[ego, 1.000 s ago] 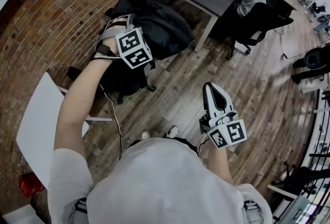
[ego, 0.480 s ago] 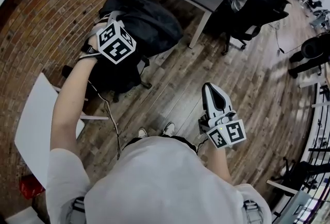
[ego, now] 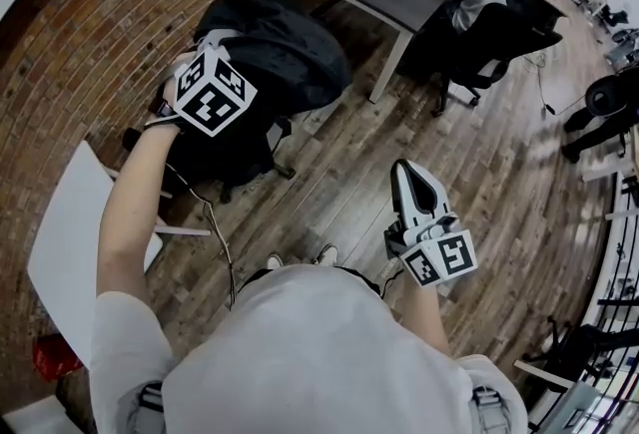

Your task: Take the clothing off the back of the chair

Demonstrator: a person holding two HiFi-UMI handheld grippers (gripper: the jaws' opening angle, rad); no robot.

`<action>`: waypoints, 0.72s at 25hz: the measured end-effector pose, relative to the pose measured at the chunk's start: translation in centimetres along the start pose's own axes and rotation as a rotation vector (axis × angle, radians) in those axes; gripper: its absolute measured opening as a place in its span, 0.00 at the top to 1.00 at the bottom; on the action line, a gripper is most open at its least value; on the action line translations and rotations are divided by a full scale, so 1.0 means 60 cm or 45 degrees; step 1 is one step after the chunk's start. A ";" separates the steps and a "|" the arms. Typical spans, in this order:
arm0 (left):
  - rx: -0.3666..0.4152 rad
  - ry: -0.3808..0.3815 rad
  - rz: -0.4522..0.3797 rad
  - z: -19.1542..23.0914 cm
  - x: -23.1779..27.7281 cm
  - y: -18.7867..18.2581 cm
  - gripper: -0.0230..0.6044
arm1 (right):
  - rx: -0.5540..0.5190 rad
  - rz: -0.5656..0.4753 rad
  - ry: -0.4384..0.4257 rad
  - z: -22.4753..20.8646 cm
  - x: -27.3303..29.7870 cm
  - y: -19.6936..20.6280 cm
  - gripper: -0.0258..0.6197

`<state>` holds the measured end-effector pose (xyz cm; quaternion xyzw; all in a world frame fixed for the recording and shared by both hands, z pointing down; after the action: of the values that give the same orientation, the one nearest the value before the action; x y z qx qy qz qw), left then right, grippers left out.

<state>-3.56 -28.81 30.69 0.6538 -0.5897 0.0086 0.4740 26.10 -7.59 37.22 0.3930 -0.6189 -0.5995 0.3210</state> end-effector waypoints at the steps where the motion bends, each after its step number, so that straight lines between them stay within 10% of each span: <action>1: -0.010 -0.015 -0.015 0.005 -0.008 -0.006 0.83 | -0.001 0.001 -0.008 -0.002 0.003 0.000 0.93; 18: -0.370 -0.157 -0.211 0.049 -0.007 -0.017 0.90 | 0.033 -0.005 -0.083 -0.010 0.029 0.013 0.93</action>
<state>-4.51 -30.49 28.25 0.6239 -0.5568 -0.1559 0.5257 25.69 -9.43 37.89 0.3784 -0.6359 -0.6048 0.2943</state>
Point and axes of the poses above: the fingertips, and each gripper's own axes: x forward along the fingers, z to its left, y out of its underside, the point moved 8 cm from there along -x, backward along the fingers, and after that the axes turned 6 degrees about -x, right-handed, at the moved point
